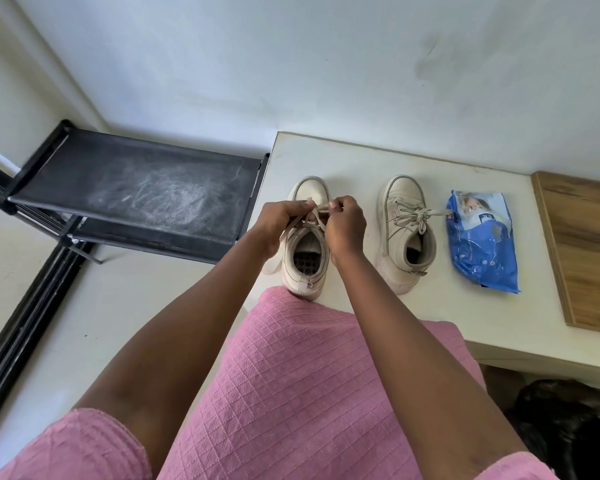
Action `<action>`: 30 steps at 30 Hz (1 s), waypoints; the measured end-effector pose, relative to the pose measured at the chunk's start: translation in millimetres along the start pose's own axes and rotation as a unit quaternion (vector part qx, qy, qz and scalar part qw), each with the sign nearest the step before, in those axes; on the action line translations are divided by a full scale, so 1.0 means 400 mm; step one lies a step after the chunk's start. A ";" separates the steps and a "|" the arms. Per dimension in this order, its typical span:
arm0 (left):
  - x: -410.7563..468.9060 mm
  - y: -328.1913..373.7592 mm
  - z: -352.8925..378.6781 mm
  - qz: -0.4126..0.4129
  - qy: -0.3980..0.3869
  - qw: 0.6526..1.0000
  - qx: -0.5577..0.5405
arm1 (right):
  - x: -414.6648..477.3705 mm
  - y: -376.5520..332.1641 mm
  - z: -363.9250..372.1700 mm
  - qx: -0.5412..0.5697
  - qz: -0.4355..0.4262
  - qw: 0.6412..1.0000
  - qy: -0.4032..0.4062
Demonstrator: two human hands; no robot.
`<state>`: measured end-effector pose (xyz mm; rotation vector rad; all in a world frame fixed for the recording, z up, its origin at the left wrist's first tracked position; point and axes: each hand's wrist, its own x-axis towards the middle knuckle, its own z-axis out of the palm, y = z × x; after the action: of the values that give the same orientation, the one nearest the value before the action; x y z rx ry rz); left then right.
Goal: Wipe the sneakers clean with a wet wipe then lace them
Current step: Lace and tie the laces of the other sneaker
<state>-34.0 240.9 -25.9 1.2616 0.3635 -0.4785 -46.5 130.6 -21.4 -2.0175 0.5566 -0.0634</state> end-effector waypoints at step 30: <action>-0.063 -0.022 0.006 0.187 0.189 0.882 0.390 | -0.019 0.011 -0.006 -0.233 -0.218 0.946 -0.063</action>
<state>-60.2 240.1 -19.5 2.1758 0.2417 -0.0167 -55.7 129.9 -22.3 -2.5562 0.0275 -0.0729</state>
